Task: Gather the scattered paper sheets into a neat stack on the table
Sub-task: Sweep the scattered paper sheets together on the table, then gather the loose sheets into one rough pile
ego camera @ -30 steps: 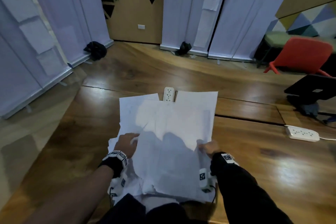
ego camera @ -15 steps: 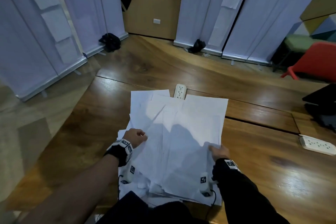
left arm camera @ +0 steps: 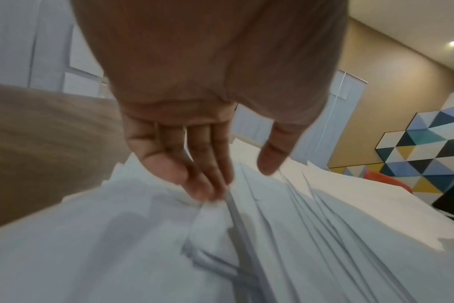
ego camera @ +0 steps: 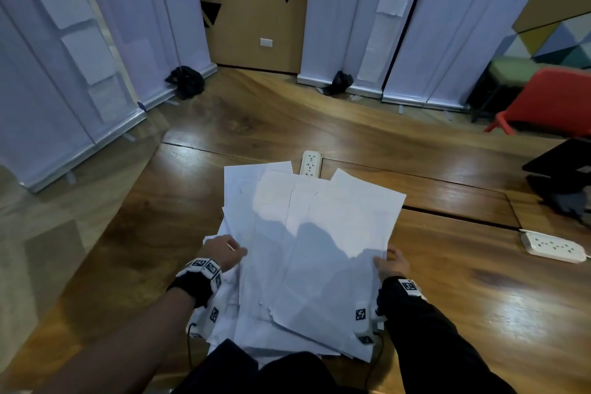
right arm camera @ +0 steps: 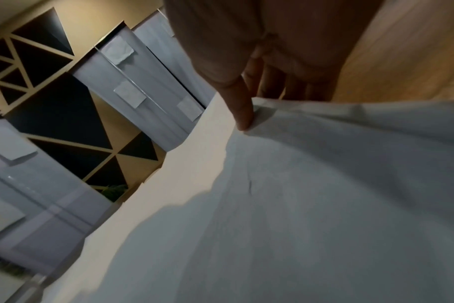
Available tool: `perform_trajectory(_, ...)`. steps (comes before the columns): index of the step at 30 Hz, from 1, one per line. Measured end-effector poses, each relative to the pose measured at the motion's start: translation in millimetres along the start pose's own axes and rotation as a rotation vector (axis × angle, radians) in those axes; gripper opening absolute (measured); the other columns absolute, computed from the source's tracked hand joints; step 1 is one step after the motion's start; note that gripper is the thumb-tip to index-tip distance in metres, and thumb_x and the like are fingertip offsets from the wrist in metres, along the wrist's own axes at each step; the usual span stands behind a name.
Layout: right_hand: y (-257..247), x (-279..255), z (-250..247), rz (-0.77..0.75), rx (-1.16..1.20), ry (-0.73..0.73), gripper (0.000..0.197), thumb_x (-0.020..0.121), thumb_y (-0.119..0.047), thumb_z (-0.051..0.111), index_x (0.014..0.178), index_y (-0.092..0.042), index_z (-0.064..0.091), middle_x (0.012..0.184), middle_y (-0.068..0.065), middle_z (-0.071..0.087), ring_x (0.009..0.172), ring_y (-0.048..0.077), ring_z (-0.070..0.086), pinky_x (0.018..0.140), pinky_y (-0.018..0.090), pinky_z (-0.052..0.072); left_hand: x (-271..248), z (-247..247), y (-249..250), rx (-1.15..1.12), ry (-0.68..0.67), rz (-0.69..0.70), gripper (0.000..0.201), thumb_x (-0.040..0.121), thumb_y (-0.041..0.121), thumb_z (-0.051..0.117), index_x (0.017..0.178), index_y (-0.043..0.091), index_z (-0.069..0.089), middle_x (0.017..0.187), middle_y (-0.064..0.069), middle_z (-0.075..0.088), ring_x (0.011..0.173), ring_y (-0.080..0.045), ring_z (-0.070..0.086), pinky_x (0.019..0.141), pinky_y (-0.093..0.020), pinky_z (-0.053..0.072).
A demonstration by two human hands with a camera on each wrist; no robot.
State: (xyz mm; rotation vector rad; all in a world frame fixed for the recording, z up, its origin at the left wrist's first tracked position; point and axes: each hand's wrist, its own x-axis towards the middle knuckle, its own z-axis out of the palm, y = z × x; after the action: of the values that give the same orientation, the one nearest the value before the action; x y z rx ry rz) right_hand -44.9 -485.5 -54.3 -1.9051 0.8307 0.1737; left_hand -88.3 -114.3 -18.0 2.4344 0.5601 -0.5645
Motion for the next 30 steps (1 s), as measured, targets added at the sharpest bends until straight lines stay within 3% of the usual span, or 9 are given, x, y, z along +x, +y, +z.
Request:
perform_trajectory(4, -7.5, -10.5, 20.9, -0.088, -0.020, -0.137, 0.023, 0.089, -0.012, 0.063, 0.110, -0.009, 0.070, 0.106, 0.014, 0.071, 0.090, 0.024, 0.061, 0.081, 0.028, 0.044, 3.2, 11.1, 10.0, 0.144, -0.029, 0.042, 0.050, 0.081, 0.047, 0.061, 0.118, 0.014, 0.057, 0.119, -0.009, 0.060, 0.109, -0.025, 0.059, 0.090, -0.033, 0.046)
perform_trajectory(7, -17.6, -14.9, 21.7, -0.132, -0.015, -0.101, 0.029, 0.094, -0.021, 0.056, 0.118, -0.008, 0.066, 0.121, 0.018, 0.067, 0.110, 0.032, 0.061, 0.097, 0.037, 0.044, 7.5, 10.2, 7.8, 0.143, -0.006, 0.024, 0.055, 0.081, 0.048, 0.060, 0.125, 0.015, 0.054, 0.127, -0.011, 0.057, 0.117, -0.028, 0.054, 0.098, -0.035, 0.043)
perform_trajectory(9, -19.4, -13.1, 14.6, -0.094, -0.010, -0.082, 0.039, 0.092, -0.029, 0.060, 0.126, -0.010, 0.061, 0.128, 0.016, 0.063, 0.118, 0.034, 0.058, 0.105, 0.041, 0.043, 11.8, 3.1, -0.8, 0.105, 0.125, -0.068, 0.062, 0.081, 0.049, 0.059, 0.131, 0.014, 0.050, 0.137, -0.015, 0.050, 0.128, -0.032, 0.045, 0.107, -0.038, 0.035)
perform_trajectory(11, -18.6, -18.4, 14.0, -0.084, -0.100, -0.190, 0.046, 0.090, -0.030, 0.062, 0.134, -0.018, 0.056, 0.132, 0.010, 0.061, 0.120, 0.033, 0.057, 0.106, 0.043, 0.044, 11.9, 0.2, -7.5, 0.088, 0.183, -0.208, 0.072, 0.081, 0.054, 0.056, 0.137, 0.011, 0.042, 0.145, -0.017, 0.038, 0.135, -0.035, 0.033, 0.112, -0.042, 0.028)
perform_trajectory(13, -19.8, -26.3, 22.9, -0.145, -0.224, -0.324, 0.050, 0.092, -0.021, 0.057, 0.142, -0.025, 0.047, 0.137, 0.006, 0.057, 0.124, 0.030, 0.054, 0.107, 0.039, 0.042, 10.4, 5.6, -3.0, 0.097, 0.126, -0.291, 0.082, 0.079, 0.063, 0.053, 0.140, 0.009, 0.037, 0.148, -0.016, 0.031, 0.136, -0.036, 0.027, 0.111, -0.043, 0.027)
perform_trajectory(16, -23.0, -36.9, 39.4, -0.241, -0.397, -0.406, 0.056, 0.095, -0.022, 0.052, 0.148, -0.031, 0.036, 0.146, 0.006, 0.045, 0.131, 0.030, 0.045, 0.111, 0.038, 0.036, 9.8, 18.0, 9.3, 0.139, 0.055, -0.256, 0.086, 0.076, 0.069, 0.050, 0.141, 0.015, 0.036, 0.147, -0.015, 0.028, 0.136, -0.037, 0.022, 0.109, -0.046, 0.031)
perform_trajectory(21, -24.9, -37.9, 38.2, -0.171, -0.324, -0.284, 0.063, 0.087, -0.038, 0.064, 0.144, -0.024, 0.042, 0.135, 0.011, 0.052, 0.121, 0.033, 0.052, 0.105, 0.043, 0.043, 10.5, 9.0, 0.1, 0.159, 0.163, -0.257, 0.087, 0.075, 0.072, 0.048, 0.138, 0.013, 0.041, 0.145, -0.016, 0.035, 0.134, -0.036, 0.030, 0.110, -0.047, 0.030)
perform_trajectory(26, -20.0, -52.2, 44.8, -0.241, -0.528, -0.473, 0.056, 0.086, -0.046, 0.062, 0.136, -0.023, 0.051, 0.133, 0.004, 0.061, 0.119, 0.029, 0.058, 0.102, 0.037, 0.046, -4.1, 28.9, 0.1, 0.126, 0.154, -0.225, 0.092, 0.074, 0.070, 0.053, 0.144, 0.015, 0.029, 0.148, -0.013, 0.026, 0.136, -0.035, 0.023, 0.105, -0.048, 0.035)
perform_trajectory(30, -21.8, -53.8, 34.4, -0.236, -0.651, -0.419, 0.039, 0.093, -0.042, 0.051, 0.123, -0.019, 0.061, 0.120, 0.008, 0.063, 0.114, 0.028, 0.057, 0.097, 0.035, 0.046, 5.0, 14.0, -5.3, -0.059, 0.152, -0.254, 0.095, 0.074, 0.069, 0.056, 0.147, 0.017, 0.025, 0.149, -0.017, 0.024, 0.137, -0.039, 0.023, 0.109, -0.051, 0.030)
